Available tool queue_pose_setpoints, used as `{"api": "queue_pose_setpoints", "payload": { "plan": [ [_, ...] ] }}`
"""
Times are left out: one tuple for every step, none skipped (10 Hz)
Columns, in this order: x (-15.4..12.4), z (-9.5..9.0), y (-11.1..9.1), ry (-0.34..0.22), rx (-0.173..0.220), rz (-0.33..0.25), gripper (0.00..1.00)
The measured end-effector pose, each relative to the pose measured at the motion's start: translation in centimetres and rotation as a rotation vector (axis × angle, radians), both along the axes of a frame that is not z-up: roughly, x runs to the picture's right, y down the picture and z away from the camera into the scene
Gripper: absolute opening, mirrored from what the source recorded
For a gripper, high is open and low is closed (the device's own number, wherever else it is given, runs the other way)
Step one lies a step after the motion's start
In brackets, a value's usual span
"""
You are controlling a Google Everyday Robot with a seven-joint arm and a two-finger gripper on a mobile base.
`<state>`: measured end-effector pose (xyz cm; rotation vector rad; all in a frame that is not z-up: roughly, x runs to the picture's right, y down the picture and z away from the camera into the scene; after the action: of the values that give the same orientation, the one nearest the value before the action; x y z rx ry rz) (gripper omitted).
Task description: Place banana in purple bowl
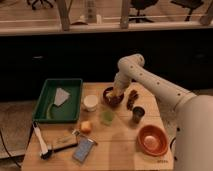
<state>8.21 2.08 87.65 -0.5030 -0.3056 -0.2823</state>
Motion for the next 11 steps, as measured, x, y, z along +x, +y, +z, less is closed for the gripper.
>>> {"api": "queue_pose_setpoints", "payload": {
  "plan": [
    [-0.17, 0.13, 0.01, -0.003, -0.004, -0.005, 0.0],
    [-0.43, 0.32, 0.08, -0.007, -0.012, -0.012, 0.0],
    [-0.55, 0.44, 0.14, -0.009, -0.018, -0.017, 0.01],
    [-0.49, 0.58, 0.14, -0.008, -0.024, -0.017, 0.05],
    [-0.37, 0.76, 0.21, -0.009, -0.037, -0.019, 0.16],
    [-0.42, 0.92, 0.19, -0.013, -0.045, -0.022, 0.27],
    [-0.56, 0.99, 0.26, -0.016, -0.052, -0.026, 0.34],
    [-0.56, 1.04, 0.3, -0.02, -0.058, -0.027, 0.47],
    [-0.37, 1.01, 0.42, -0.022, -0.065, -0.028, 0.57],
    [-0.33, 1.01, 0.42, -0.024, -0.066, -0.029, 0.65],
    [-0.34, 1.0, 0.42, -0.026, -0.067, -0.03, 0.74]
  ]
}}
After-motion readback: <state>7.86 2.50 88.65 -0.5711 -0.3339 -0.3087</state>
